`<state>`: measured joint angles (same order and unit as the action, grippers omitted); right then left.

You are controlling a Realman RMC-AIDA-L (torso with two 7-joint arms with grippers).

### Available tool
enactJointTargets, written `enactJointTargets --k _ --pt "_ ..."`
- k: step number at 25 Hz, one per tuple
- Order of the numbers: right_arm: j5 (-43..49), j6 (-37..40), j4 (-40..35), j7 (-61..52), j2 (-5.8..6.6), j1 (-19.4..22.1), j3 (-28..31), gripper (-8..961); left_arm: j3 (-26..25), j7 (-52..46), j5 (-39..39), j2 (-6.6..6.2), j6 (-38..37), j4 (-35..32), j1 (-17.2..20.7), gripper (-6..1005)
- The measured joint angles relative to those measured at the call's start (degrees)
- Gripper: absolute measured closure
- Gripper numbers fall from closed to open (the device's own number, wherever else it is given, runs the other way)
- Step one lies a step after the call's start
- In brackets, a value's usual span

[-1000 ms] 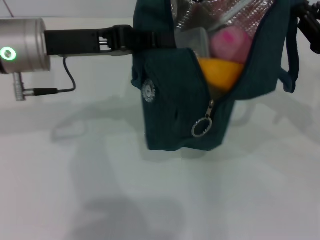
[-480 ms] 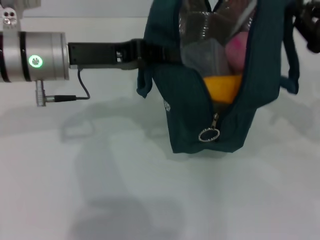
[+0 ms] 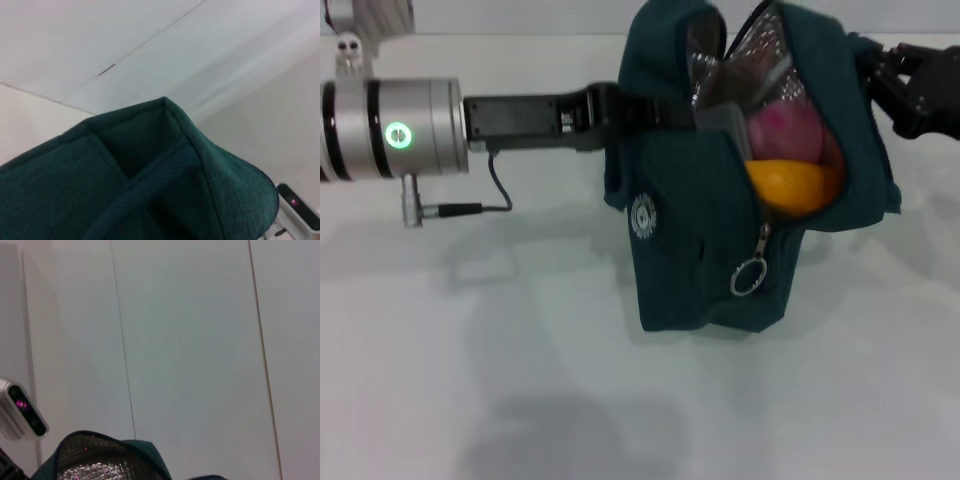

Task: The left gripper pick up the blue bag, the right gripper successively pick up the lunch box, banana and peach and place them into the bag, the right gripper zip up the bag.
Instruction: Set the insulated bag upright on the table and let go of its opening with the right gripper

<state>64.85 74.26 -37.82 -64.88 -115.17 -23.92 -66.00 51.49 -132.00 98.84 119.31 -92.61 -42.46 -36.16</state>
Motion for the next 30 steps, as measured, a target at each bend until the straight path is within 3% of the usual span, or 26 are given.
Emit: enactJointTargets --k 10,30 --pt "1.06 -2.17 0.79 0.09 -0.04 -1.60 -0.01 837 0.19 4.58 -0.28 0.19 2.21 6.39 0.34 961" --pt "1.70 -3.25 2.97 0.80 -0.05 -2.66 -0.01 801 0.19 7.07 0.61 0.11 4.64 9.93 0.64 961"
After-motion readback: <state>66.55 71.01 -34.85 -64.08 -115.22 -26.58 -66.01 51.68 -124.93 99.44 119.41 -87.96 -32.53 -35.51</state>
